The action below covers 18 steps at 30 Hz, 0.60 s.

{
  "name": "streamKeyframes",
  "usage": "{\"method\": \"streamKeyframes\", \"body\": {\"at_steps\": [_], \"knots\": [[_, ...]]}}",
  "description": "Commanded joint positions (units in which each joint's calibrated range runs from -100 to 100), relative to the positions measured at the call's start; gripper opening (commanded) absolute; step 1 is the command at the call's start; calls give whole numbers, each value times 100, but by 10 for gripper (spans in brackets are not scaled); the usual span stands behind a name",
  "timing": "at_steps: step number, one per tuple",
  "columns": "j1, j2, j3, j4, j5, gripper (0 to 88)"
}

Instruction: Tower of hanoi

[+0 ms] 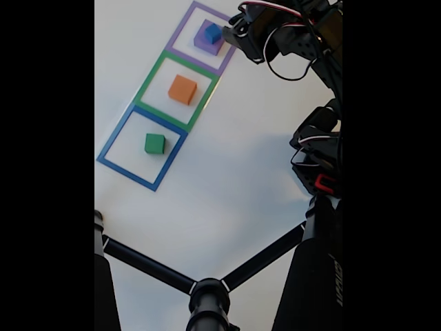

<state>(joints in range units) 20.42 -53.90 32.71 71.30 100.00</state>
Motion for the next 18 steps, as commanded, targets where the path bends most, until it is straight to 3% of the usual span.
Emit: {"method": "streamKeyframes", "body": {"at_steps": [1,6,18], "knots": [[-431,-225,-1535,1534,0,2],[-968,-217,-2271,2295,0,2],[-2119,-193,-2444,2311,0,2]]}}
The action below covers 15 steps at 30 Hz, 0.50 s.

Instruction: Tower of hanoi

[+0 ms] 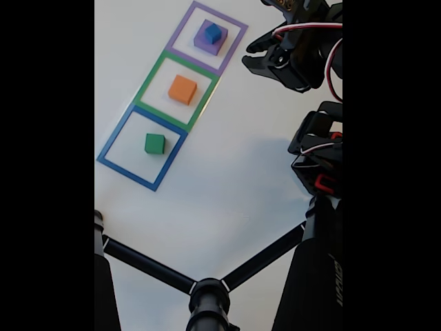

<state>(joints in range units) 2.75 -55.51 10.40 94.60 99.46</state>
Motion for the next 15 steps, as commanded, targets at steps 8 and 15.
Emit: {"method": "streamKeyframes", "body": {"at_steps": [8,15], "knots": [[-1282,-16,-213,-27,54,2],[-2173,-16,-231,-35,54,2]]}}
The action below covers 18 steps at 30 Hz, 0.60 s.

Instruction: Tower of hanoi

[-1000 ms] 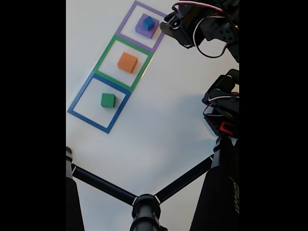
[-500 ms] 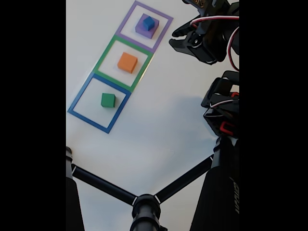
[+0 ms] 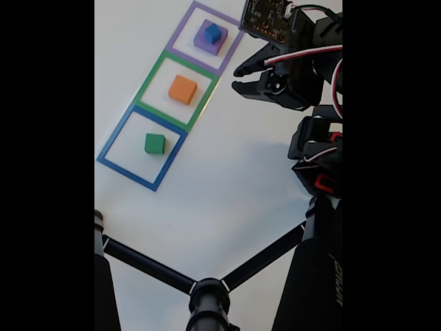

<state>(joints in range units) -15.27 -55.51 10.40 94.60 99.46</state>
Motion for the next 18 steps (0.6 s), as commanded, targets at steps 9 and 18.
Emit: {"method": "streamKeyframes", "body": {"at_steps": [9,18], "knots": [[-1119,-16,-186,-35,54,48],[-1301,-162,2532,-2189,54,360]]}}
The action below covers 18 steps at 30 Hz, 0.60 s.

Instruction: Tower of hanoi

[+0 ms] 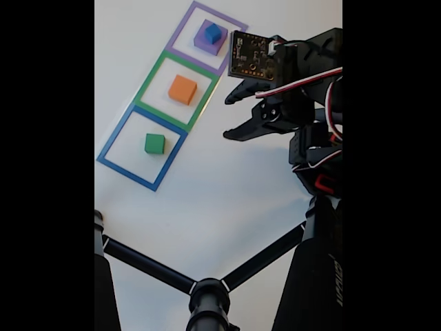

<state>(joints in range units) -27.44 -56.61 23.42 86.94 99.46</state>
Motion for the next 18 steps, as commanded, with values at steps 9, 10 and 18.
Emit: {"method": "streamKeyframes", "body": {"at_steps": [9,10,18], "knots": [[31,166,4549,-6135,54,361],[31,263,4822,-6605,54,359],[395,1991,6567,-10799,54,414]]}}
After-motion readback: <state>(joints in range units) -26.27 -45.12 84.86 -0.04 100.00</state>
